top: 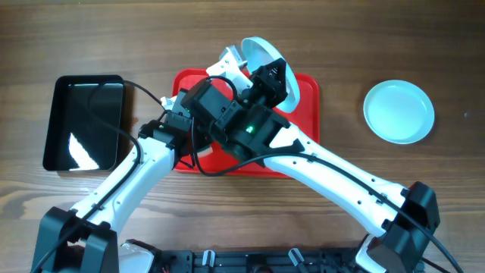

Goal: Clean dirty plates on tray and stack at the side
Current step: 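Carry the plate right and lower it onto the plate stack, then release the plate on the stack and pull the right gripper back, then move the sponge left and drop it into the black tray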

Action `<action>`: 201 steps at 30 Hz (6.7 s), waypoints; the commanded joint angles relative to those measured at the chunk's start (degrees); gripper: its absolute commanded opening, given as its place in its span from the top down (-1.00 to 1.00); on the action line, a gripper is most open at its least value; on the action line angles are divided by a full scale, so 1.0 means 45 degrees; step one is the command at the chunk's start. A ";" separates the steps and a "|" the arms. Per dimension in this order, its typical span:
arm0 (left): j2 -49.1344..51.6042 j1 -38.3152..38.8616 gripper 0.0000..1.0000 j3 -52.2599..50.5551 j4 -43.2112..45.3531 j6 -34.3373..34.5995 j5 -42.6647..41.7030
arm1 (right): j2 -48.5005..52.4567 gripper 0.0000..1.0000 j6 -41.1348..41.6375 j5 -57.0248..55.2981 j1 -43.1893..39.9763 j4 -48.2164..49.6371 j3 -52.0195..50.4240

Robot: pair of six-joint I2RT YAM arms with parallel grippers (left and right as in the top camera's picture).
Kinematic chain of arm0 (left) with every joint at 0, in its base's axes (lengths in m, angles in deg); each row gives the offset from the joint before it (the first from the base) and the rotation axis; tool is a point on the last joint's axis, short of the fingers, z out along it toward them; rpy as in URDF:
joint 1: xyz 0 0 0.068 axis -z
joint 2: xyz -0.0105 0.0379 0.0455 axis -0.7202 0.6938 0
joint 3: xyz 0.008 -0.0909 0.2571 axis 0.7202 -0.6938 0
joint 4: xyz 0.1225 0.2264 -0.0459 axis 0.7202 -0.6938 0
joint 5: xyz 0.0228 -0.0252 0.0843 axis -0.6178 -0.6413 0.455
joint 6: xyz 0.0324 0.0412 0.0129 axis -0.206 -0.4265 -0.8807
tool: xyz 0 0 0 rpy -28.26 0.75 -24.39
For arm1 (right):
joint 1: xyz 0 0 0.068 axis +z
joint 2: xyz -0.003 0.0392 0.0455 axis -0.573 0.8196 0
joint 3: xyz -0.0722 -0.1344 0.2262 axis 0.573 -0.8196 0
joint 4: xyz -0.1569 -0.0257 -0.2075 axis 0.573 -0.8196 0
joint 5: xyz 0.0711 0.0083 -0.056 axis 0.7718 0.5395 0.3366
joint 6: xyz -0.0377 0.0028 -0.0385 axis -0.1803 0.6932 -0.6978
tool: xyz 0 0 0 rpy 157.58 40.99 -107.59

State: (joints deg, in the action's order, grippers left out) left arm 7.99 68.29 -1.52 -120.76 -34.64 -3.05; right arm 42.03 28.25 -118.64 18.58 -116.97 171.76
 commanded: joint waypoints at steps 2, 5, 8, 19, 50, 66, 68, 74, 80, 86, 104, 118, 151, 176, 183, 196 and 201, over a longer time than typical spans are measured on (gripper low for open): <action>0.0068 0.0010 0.92 -0.0078 0.0044 0.0024 -0.0107 | -0.0238 0.91 0.2215 0.0801 -0.0636 -0.0408 0.0209; 0.0068 0.0010 0.92 -0.0083 0.0044 0.0024 -0.0102 | -0.0248 0.91 0.3007 0.2021 -0.1370 -0.1059 0.0209; 0.0068 0.0010 0.92 -0.0083 0.0044 0.0024 -0.0102 | -0.0253 0.91 0.4318 0.3264 -0.2186 -0.1860 0.0214; 0.0073 0.0010 0.92 -0.0131 0.0039 0.0024 -0.0097 | -0.1705 0.91 0.7237 1.4037 -0.7281 -0.2278 0.0223; 0.0073 0.0015 0.92 -0.0131 0.0078 0.0029 -0.0068 | -0.2317 0.91 0.6572 1.6252 -1.7048 -0.3934 -0.0617; 0.0073 0.0015 0.92 -0.0131 0.0379 0.0073 -0.0636 | -0.2317 0.92 0.7563 1.6427 -1.9414 0.0899 -0.5255; 0.0073 0.0015 0.92 -0.0131 0.0374 0.0073 -0.0636 | -0.2317 0.91 0.7572 1.6422 -1.9414 0.1258 -0.5493; 0.0068 0.0015 0.92 -0.0131 0.0374 0.0073 -0.0748 | -0.2317 0.91 0.7660 1.7262 -1.9390 0.2200 -0.6290; 0.0073 0.0015 0.92 -0.0131 0.0282 0.0078 -0.0777 | -0.2312 0.92 0.7703 1.8190 -1.9390 0.2487 -0.6640; 0.0073 0.0015 0.92 -0.0131 0.0233 0.0078 -0.0777 | -0.2312 0.84 0.7698 1.8185 -1.9390 0.2414 -0.6640; 0.0068 0.0010 0.92 -0.0126 0.0500 0.0010 -0.0763 | -0.2322 0.21 0.6645 2.1872 -1.9390 0.2293 -0.6635; -0.2312 0.0010 0.92 -0.0078 0.0860 -0.1987 0.0350 | -0.2322 -1.00 0.5712 2.5655 -1.7554 0.0942 -0.6640; 0.1457 -0.9321 0.92 0.1044 0.2832 -0.1277 0.1617 | -0.2317 -0.99 0.6615 2.3547 -0.8646 0.1574 -0.6640; 0.1239 -1.0904 0.19 0.1049 0.3249 -0.1277 -0.0301 | -0.2317 -1.00 0.6567 2.3542 -0.8529 0.1239 -0.6645; 0.1311 -1.0909 0.83 0.1044 0.3283 -0.1282 -0.0277 | -0.2317 -0.99 0.6572 2.3542 -0.8529 0.1341 -0.6645; 0.2730 -1.0919 0.91 0.1044 0.3045 -0.2322 0.0233 | -0.2317 -0.99 0.6567 2.3542 -0.8529 0.1331 -0.6649; 0.3395 -1.0919 0.92 0.1044 0.3075 -0.2322 0.0656 | -0.2317 -1.00 0.6577 2.3154 -0.8529 0.1341 -0.6649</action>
State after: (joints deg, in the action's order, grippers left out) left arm 20.75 19.30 2.81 -106.86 -43.62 -2.79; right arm 31.60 57.72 -12.33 -20.04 -111.24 142.43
